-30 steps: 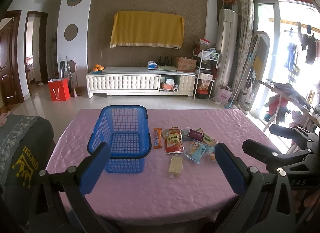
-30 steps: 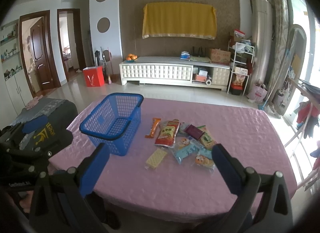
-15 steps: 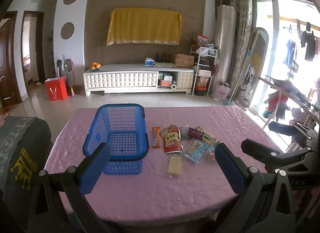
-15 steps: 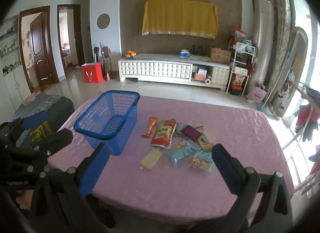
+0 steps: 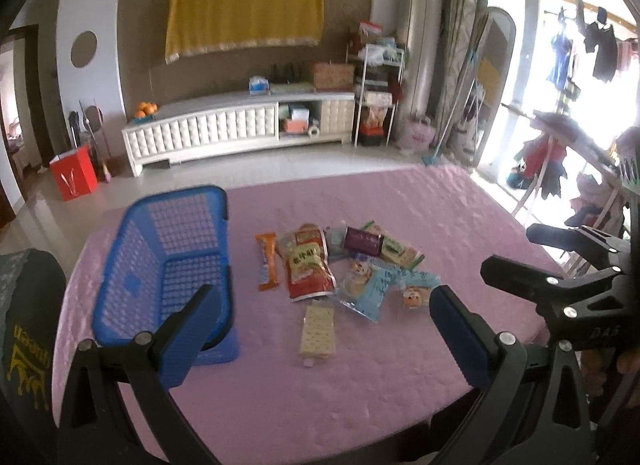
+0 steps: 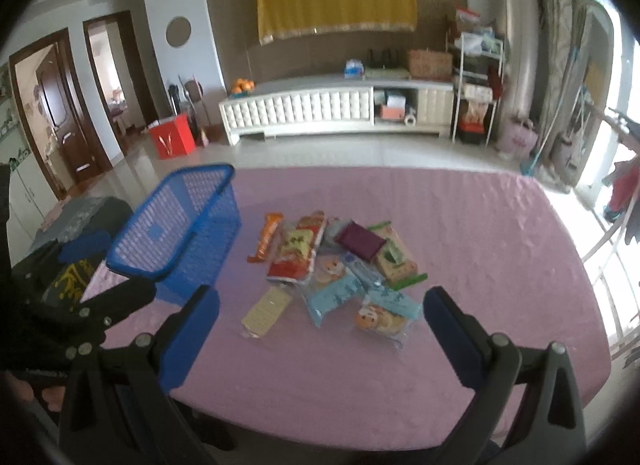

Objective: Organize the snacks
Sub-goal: 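Lower the left gripper onto the plain cracker packet and grasp it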

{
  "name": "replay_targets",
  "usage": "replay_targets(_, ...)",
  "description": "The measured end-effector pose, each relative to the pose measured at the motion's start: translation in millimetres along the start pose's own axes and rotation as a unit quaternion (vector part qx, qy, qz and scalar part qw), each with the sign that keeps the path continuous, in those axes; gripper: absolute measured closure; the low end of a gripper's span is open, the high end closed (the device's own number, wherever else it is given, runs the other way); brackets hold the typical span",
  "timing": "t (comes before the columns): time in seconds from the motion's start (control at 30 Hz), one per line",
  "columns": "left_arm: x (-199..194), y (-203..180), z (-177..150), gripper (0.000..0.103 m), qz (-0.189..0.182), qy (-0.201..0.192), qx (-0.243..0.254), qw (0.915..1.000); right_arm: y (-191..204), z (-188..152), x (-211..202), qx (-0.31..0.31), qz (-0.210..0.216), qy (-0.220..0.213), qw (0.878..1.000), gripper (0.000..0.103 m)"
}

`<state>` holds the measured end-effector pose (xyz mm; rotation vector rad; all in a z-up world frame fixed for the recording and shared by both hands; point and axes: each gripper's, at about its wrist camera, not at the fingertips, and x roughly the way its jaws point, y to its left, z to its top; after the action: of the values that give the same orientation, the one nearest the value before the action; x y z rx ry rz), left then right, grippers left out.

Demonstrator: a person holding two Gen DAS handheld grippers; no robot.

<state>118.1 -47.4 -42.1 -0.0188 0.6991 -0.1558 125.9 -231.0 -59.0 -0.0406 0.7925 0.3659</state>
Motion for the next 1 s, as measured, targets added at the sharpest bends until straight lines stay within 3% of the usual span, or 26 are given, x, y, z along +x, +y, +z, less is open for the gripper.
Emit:
replay_targets(0.23,65,-16,-7,0.001,-0.008,0.063,0.025,0.9976,-21,-12,49,-0.010,-0.003,0.054,0.998,0.001)
replay_targets(0.37,99,-20,-15,0.016,-0.021,0.104,0.033,0.9938,-34,-20,73,-0.001,-0.009,0.084,0.996,0.003)
replay_targets(0.63,177,-14,-38,0.031,-0.001,0.186,0.037,0.9819,-57,-37,120,0.027,-0.008,0.134,0.991,0.003)
replay_targets(0.8,214,-5,-54,0.041,0.012,0.227,0.034,0.9733,-63,-43,130,0.033,-0.009,0.141,0.989,0.003)
replay_targets(0.9,231,-1,-63,0.059,0.031,0.247,0.035,0.9678,-68,-45,133,0.044,-0.010,0.144,0.989,0.003)
replay_targets(1.0,238,6,-66,0.060,0.020,0.251,0.021,0.9674,-74,-46,131,0.055,-0.011,0.144,0.988,0.003)
